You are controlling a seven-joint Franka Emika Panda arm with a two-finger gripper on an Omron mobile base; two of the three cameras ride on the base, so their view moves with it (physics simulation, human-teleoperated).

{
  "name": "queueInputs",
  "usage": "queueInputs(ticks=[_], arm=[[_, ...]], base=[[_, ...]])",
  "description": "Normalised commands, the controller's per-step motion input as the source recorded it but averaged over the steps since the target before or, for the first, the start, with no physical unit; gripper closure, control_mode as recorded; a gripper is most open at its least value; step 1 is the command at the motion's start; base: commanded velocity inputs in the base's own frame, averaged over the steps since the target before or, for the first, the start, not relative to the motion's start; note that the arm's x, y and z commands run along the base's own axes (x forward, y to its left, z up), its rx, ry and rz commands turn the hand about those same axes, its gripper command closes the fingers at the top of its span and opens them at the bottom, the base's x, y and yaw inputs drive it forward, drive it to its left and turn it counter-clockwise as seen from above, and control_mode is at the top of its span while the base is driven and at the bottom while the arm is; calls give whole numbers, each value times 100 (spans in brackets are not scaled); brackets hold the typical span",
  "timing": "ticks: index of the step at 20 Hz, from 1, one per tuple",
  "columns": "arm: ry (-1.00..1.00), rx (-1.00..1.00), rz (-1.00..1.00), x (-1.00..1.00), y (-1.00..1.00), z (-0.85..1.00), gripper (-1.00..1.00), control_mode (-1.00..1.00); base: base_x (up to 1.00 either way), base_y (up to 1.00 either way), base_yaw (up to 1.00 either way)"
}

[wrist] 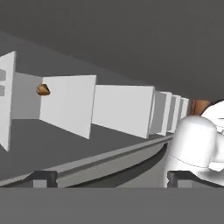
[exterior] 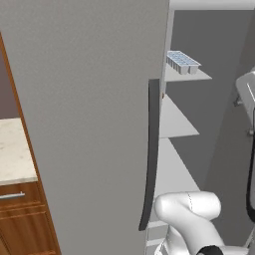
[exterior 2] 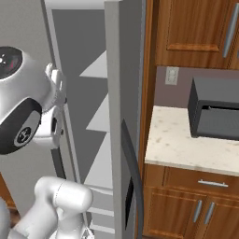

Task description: Open the freezer door, pick up the ice cube tray from the freezer, and place it on the dining counter.

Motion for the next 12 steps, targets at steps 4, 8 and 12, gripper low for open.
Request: queueInputs(ticks=[4, 8, 12], arm=[[-4, 28, 0, 57, -17, 6, -100, -100], [-16, 21, 0, 60, -9, 0, -100, -100], [-13, 12, 0, 69, 0, 0, -100, -100]], base=[[0, 0, 0], [0, 0, 0], [0, 0, 0]])
